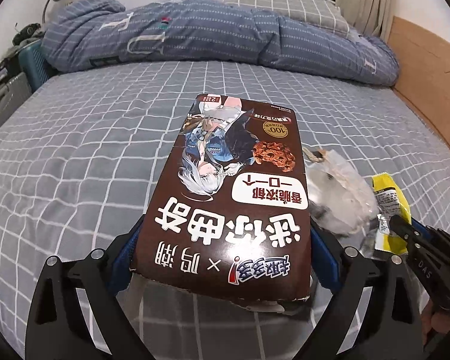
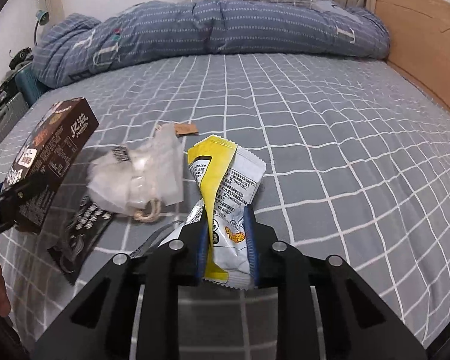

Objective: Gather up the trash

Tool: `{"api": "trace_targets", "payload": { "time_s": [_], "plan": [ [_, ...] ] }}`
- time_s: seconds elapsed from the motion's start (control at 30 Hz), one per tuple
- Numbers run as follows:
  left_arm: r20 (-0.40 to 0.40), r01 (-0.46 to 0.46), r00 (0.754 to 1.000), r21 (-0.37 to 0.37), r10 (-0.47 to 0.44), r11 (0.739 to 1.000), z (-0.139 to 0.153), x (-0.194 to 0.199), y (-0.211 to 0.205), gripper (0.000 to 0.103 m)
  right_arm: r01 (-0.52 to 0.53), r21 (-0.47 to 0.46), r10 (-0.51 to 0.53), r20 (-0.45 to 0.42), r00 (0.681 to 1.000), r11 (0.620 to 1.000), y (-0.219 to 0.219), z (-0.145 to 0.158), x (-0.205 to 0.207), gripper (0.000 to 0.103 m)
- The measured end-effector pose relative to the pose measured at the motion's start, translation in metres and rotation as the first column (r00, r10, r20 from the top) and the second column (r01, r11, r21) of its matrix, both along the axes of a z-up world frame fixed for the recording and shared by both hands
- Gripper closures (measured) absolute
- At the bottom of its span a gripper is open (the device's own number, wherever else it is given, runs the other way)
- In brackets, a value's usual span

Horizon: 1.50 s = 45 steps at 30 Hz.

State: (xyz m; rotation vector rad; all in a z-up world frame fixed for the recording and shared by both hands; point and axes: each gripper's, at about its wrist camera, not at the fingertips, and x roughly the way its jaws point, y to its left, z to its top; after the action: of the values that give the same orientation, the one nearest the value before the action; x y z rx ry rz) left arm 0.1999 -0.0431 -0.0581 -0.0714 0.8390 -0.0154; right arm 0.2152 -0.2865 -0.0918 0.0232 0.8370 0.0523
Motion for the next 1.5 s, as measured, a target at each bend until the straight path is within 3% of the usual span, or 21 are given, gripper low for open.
{"api": "trace_targets", "payload": {
  "time_s": [0.23, 0.93, 1.5],
  "plan": [
    [0.019, -0.006, 1.0, -0.035, 0.006, 0.999, 0.015, -0.033, 0.003, 0.011, 0.009, 0.013, -0.009, 0.022, 1.0, 1.0, -0.002, 0.015, -0.02, 0.082],
    [0.038, -0.001, 0.999, -0.012, 0.001, 1.0, 0.048, -0.09, 0.005, 0.011, -0.008, 0.016, 0.007, 0.051, 0.999, 1.0, 0.008, 0.044, -0.07, 0.082],
    [0.002, -0.029, 1.0, -0.084, 0.029, 0.996, 0.048, -0.169, 0.01, 0.011, -0.026, 0.03, 0.024, 0.064, 0.998, 0.999, 0.02, 0.07, -0.148, 0.082]
  ]
}}
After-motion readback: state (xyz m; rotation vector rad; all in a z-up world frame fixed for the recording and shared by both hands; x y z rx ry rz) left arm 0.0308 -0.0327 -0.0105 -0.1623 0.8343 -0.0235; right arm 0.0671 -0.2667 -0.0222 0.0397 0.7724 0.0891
